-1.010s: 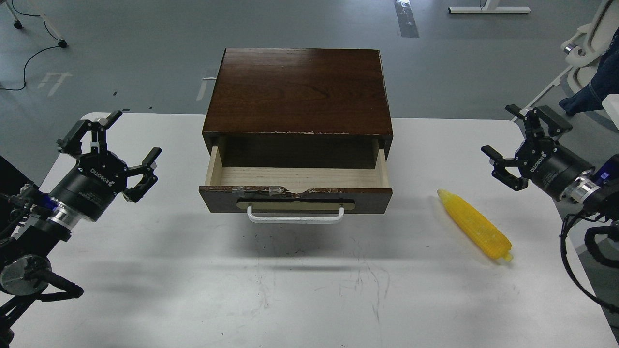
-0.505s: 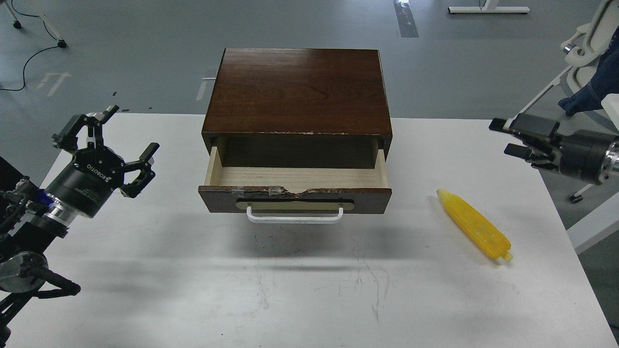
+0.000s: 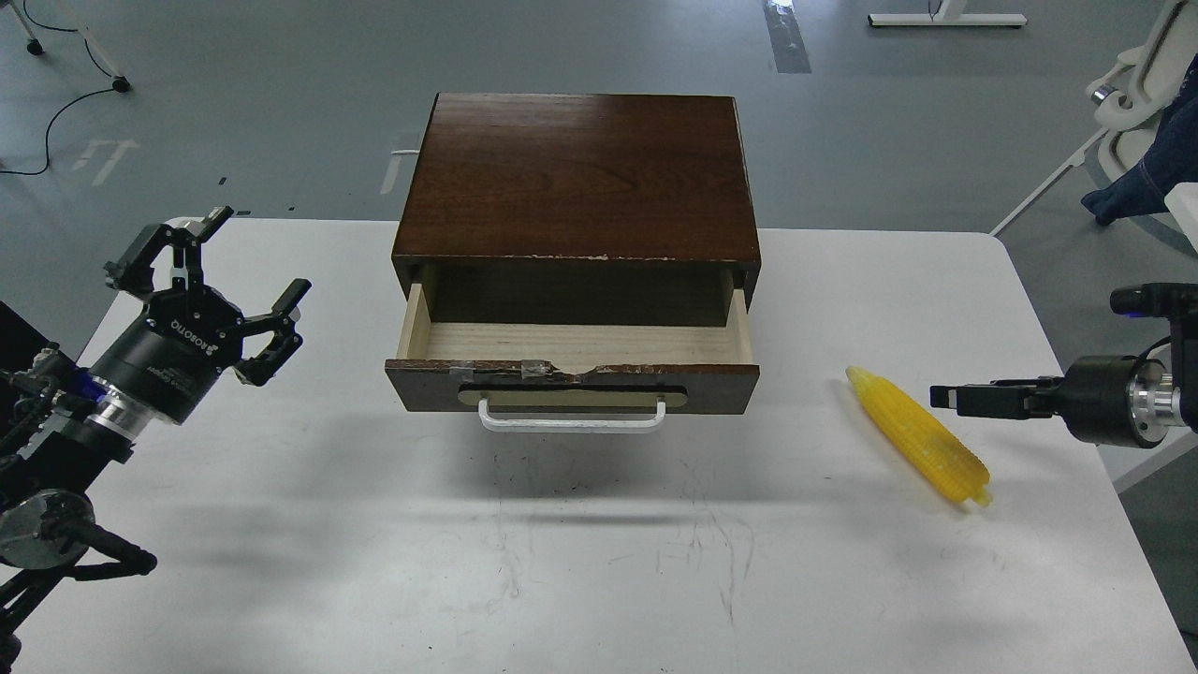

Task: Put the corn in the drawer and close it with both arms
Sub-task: 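Close the right gripper around the yellow corn cob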

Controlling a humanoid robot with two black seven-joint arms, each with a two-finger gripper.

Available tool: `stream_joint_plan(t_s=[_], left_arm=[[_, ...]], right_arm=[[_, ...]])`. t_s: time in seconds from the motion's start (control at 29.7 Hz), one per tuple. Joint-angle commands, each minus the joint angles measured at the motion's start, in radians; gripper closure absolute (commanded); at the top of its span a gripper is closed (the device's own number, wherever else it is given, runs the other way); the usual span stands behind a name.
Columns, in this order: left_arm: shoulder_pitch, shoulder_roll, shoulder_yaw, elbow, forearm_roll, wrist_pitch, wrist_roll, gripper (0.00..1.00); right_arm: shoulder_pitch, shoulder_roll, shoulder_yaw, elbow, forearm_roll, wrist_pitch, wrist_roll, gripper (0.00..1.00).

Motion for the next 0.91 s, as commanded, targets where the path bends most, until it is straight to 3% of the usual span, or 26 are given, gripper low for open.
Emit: stream_joint_plan(t_s=[0.0,0.3,0.57,0.74,0.81,0.84,0.88], left_arm=[[0.0,-0.002,0.0,0.0,0.011,0.0,0.002,0.02],[0.0,-0.008,0.002,0.0,0.037,0.0,0.0,0.02],[0.0,-0.008,0.0,0.0,0.037,0.0,0.002,0.02],[0.0,-0.008,0.0,0.0,0.037,0.0,0.0,0.02],[0.0,-0.008,0.0,0.0,0.037,0.0,0.0,0.02],[0.0,-0.008,-0.001,0.0,0.037,0.0,0.0,0.02],[0.0,-0.008,-0.001,0.0,0.037,0.0,0.0,0.02]], right_arm=[[0.003,0.021,-0.025,-0.014,0.0,-0.007,0.0,0.0],[0.004,0.084,-0.105,-0.06,0.0,-0.082,0.0,0.0],[-0.003,0.09,-0.122,-0.061,0.0,-0.094,0.0,0.1],[-0.003,0.112,-0.145,-0.058,0.0,-0.096,0.0,0.34],[-0.002,0.112,-0.145,-0.058,0.0,-0.096,0.0,0.57],[0.001,0.109,-0.143,-0.055,0.001,-0.096,0.0,0.77],[0.004,0.109,-0.143,-0.054,0.001,-0.096,0.0,0.85]])
